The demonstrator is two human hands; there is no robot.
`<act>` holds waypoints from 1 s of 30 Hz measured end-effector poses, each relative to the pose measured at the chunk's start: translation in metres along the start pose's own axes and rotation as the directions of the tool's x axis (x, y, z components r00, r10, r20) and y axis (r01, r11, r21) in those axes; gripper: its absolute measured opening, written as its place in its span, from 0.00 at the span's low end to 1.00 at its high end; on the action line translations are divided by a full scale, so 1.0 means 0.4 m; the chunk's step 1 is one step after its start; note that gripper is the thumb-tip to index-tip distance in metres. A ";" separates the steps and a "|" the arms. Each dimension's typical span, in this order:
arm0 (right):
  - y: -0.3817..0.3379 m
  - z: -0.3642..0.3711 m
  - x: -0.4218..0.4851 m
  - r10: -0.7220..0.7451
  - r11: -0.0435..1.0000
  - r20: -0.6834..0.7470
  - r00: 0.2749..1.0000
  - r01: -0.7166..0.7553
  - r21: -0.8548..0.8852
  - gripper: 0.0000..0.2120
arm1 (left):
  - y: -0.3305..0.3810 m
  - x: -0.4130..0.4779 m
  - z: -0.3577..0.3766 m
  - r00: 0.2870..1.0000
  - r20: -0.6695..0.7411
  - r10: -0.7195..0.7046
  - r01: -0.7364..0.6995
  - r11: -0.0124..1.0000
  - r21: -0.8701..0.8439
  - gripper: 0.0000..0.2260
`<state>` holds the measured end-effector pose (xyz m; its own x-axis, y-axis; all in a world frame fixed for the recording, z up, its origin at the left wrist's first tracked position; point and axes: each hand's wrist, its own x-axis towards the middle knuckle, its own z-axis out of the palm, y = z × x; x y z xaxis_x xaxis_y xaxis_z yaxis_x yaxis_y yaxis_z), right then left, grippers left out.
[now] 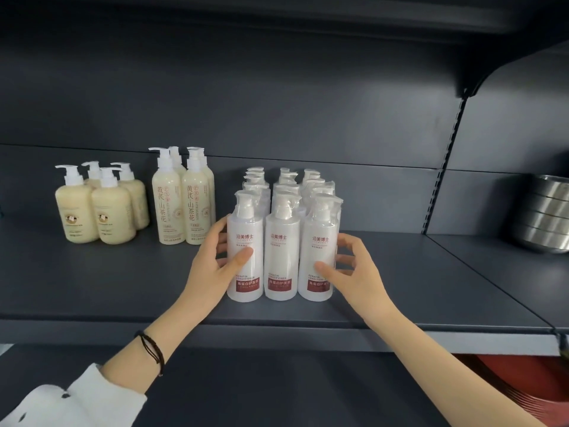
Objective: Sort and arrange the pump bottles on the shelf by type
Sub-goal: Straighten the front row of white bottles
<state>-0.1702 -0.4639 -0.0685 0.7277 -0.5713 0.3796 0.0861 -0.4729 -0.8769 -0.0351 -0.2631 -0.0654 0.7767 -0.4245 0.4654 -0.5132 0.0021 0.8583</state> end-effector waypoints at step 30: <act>-0.012 0.002 -0.039 0.041 0.990 0.085 0.996 -0.052 0.133 0.24 | -0.031 -0.004 -0.055 0.986 0.154 -0.066 0.052 0.994 0.095 0.33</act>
<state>-0.1816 -0.4524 -0.0706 0.7858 -0.5309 0.3172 0.1384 -0.3489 -0.9269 -0.0220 -0.2425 -0.0723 0.7434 -0.5580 0.3687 -0.5045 -0.1058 0.8569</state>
